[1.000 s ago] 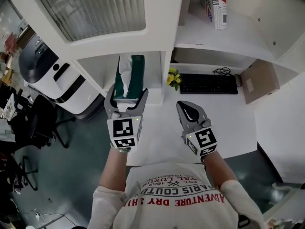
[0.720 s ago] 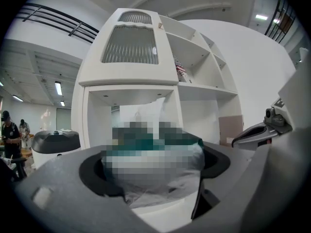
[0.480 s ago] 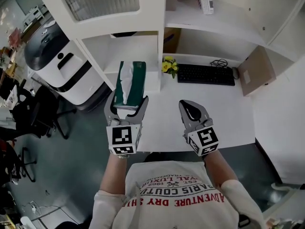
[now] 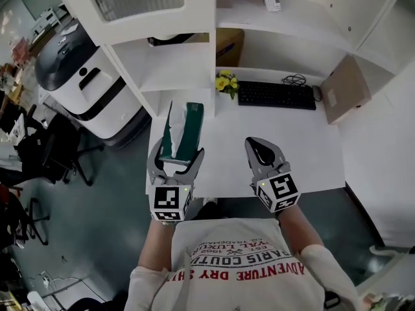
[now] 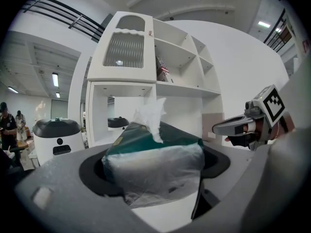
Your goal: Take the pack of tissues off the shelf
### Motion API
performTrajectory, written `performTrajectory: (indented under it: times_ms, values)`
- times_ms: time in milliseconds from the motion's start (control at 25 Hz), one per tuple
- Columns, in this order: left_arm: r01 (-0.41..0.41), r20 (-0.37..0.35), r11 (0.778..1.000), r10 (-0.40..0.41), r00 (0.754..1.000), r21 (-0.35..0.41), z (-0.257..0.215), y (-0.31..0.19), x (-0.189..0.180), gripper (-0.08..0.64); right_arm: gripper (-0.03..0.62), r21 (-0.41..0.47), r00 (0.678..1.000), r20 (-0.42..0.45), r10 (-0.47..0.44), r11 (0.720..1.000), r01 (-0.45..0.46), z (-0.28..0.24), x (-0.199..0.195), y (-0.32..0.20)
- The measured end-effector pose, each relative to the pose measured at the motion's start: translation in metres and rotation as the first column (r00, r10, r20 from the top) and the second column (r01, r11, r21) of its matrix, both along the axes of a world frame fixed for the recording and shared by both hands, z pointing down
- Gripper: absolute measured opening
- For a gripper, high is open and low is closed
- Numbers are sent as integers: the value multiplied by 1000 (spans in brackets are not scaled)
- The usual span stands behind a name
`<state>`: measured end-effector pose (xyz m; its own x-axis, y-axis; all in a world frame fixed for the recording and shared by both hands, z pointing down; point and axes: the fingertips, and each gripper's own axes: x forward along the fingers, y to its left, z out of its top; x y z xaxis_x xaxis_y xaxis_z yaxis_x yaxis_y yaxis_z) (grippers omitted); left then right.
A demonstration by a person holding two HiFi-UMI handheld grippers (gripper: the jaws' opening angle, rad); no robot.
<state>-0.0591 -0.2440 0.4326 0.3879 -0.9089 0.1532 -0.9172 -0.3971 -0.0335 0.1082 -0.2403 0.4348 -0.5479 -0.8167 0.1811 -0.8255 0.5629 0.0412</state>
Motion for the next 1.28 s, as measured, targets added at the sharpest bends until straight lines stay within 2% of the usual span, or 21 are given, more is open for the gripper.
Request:
performTrajectory:
  times_ms: [160, 280, 520, 760, 1280]
  values:
    - [-53, 23, 999, 53, 998, 7, 6, 13, 8, 443, 0, 5, 1000, 8, -5, 1000, 5, -2, 4, 7]
    - [-71, 5, 997, 71, 997, 15, 7, 18, 10, 443, 0, 9, 1000, 21, -8, 1000, 8, -4, 6, 10]
    - [-64, -20, 997, 64, 998, 38, -2, 15, 5, 443, -2, 22, 999, 15, -38, 999, 37, -6, 1, 16]
    - [-54, -23, 997, 55, 998, 48, -9, 11, -3, 443, -2, 66, 992, -4, -129, 989, 129, -15, -19, 26]
    - [-57, -37, 997, 59, 998, 54, -12, 6, -14, 443, -1, 72, 990, -18, -136, 988, 137, -10, -35, 18]
